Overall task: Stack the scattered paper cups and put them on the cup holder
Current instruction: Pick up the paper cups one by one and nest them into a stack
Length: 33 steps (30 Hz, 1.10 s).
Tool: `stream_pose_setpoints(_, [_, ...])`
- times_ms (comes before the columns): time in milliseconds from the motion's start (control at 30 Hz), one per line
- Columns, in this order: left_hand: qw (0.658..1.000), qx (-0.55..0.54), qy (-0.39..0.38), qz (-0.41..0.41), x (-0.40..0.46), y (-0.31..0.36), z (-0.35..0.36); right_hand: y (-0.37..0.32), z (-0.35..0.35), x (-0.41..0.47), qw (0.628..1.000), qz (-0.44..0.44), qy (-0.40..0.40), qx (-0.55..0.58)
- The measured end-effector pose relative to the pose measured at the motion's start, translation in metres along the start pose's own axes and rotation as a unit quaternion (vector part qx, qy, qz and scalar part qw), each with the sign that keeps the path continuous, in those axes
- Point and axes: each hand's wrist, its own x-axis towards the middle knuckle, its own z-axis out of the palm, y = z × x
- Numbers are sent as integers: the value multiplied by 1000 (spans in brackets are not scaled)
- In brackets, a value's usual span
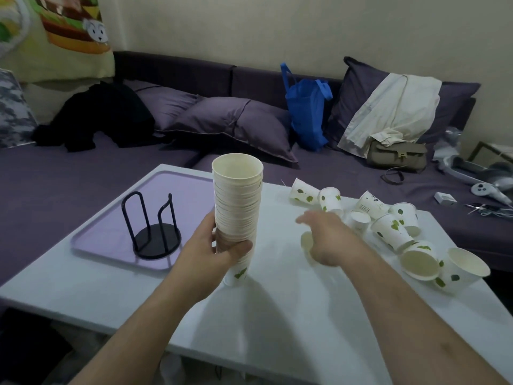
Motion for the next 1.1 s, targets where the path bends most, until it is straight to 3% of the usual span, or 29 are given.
stream_pose_setpoints(100, [1000, -3, 0, 0, 0, -1, 0, 20, 31, 10, 994, -20, -22, -106])
stream_pose_setpoints(200, [1000, -2, -1, 2, 1, -1, 0, 26, 37, 15, 991, -19, 20, -131])
stream_pose_setpoints(333, [1000, -4, -1, 3, 2, -1, 1, 18, 32, 20, 996, -8, 31, -81])
stream_pose_setpoints(433, [1000, 2, -2, 8, 1, 1, 1, 4, 17, 17, 993, -12, 73, 96])
stream_pose_setpoints(500, [1000, 4, -2, 12, 0, 1, 1, -13, -5, 13, 958, -45, 161, 235])
stream_pose_setpoints(633, [1000, 6, -6, 10, -1, 2, -1, -53, -56, -12, 839, -122, 298, 439])
stream_pose_setpoints(733, [1000, 2, -9, 8, -3, 1, -1, -76, -80, -38, 756, -182, 331, 535])
stream_pose_setpoints(833, [1000, -4, -10, 9, -4, 2, -1, -90, -88, -52, 711, -226, 305, 592])
stream_pose_setpoints(933, [1000, -8, -10, 7, -5, 2, -1, -97, -80, -50, 718, -239, 270, 595])
stream_pose_setpoints(1100, [1000, -3, -6, 10, -5, 3, -1, -101, -61, -42, 765, -254, 228, 546])
